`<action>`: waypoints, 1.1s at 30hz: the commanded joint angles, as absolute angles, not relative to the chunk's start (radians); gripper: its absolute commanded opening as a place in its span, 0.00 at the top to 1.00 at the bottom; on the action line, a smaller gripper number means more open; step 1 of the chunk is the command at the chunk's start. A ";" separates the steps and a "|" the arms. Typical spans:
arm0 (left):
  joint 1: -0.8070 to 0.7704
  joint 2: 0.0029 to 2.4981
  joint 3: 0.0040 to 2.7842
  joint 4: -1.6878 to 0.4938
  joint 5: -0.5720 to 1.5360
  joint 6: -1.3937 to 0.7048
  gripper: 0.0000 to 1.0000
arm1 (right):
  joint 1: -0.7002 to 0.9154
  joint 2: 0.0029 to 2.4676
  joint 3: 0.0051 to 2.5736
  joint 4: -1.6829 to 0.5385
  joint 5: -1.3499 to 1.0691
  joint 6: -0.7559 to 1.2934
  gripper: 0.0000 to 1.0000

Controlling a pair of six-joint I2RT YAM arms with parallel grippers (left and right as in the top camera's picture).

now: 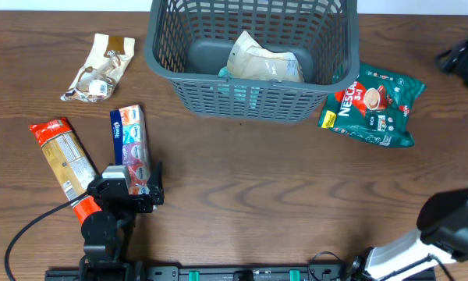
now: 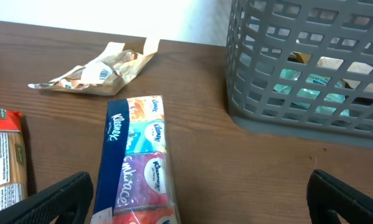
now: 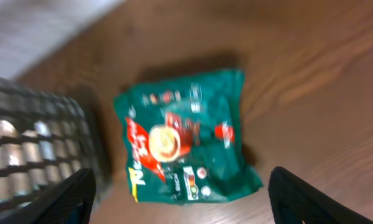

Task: Pack container
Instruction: 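Grasp the green Nescafé bag with right gripper and lift it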

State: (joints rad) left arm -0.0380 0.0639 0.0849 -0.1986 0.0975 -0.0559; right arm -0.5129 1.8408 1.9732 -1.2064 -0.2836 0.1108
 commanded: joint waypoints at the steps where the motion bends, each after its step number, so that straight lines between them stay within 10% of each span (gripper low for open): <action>1: -0.043 0.065 0.070 -0.224 0.097 -0.066 0.01 | -0.509 1.891 1.867 -1.170 -0.330 0.065 0.25; 33: -0.043 0.065 0.070 -0.224 0.097 -0.092 0.01 | -0.510 2.030 1.320 -0.627 -0.322 -0.064 0.16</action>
State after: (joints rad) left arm -0.0380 0.0639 0.0849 -0.1986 0.0975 -0.0795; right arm -0.5114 1.9839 1.3338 -0.6373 -0.3351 -0.0284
